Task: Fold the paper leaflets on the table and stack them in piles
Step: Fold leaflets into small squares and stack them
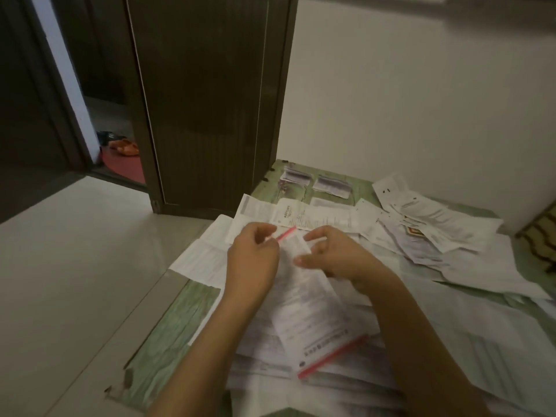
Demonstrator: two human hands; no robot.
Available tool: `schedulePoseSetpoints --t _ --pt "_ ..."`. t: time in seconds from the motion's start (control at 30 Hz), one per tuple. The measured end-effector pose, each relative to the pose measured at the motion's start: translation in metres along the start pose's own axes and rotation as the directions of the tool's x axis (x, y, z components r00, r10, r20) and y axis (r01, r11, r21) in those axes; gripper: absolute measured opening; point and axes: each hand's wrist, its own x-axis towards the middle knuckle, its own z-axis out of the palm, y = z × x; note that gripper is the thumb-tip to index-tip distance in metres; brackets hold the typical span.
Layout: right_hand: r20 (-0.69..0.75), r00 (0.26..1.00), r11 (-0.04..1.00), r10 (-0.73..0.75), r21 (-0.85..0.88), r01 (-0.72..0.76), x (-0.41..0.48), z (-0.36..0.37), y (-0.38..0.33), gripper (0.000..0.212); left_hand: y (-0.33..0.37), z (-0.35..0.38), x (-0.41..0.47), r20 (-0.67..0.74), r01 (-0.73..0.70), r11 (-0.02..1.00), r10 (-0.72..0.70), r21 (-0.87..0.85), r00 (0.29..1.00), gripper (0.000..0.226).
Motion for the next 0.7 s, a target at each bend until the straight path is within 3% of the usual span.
schedulePoseSetpoints --t 0.1,0.2,0.3,0.47,0.6,0.7 --pt "0.032 0.995 0.911 -0.094 0.405 0.073 0.005 -0.012 0.007 0.025 0.007 -0.005 0.001 -0.013 0.009 1.000 -0.009 -0.016 1.000 0.039" --pt "0.043 0.991 0.749 -0.129 0.659 0.069 0.008 -0.010 0.017 0.034 0.010 -0.007 0.001 0.029 0.080 0.996 -0.079 -0.025 0.996 0.061" --pt "0.010 0.988 0.622 -0.155 0.778 0.090 0.009 -0.005 0.020 0.051 0.014 -0.010 0.003 0.149 0.237 0.965 -0.219 -0.113 0.964 0.057" --pt "-0.047 0.986 0.572 -0.157 0.810 0.130 0.010 -0.008 0.019 0.035 0.015 -0.004 0.002 0.275 0.265 0.964 -0.256 0.006 0.926 0.006" --pt "0.060 0.974 0.694 -0.219 0.711 0.112 0.007 -0.011 0.018 0.042 0.011 -0.002 0.004 0.235 0.289 0.955 -0.267 -0.066 0.935 0.012" --pt "0.129 0.960 0.769 -0.250 0.628 0.116 0.005 -0.011 0.018 0.024 0.006 -0.003 0.008 0.213 0.345 0.931 -0.315 -0.121 0.925 0.013"
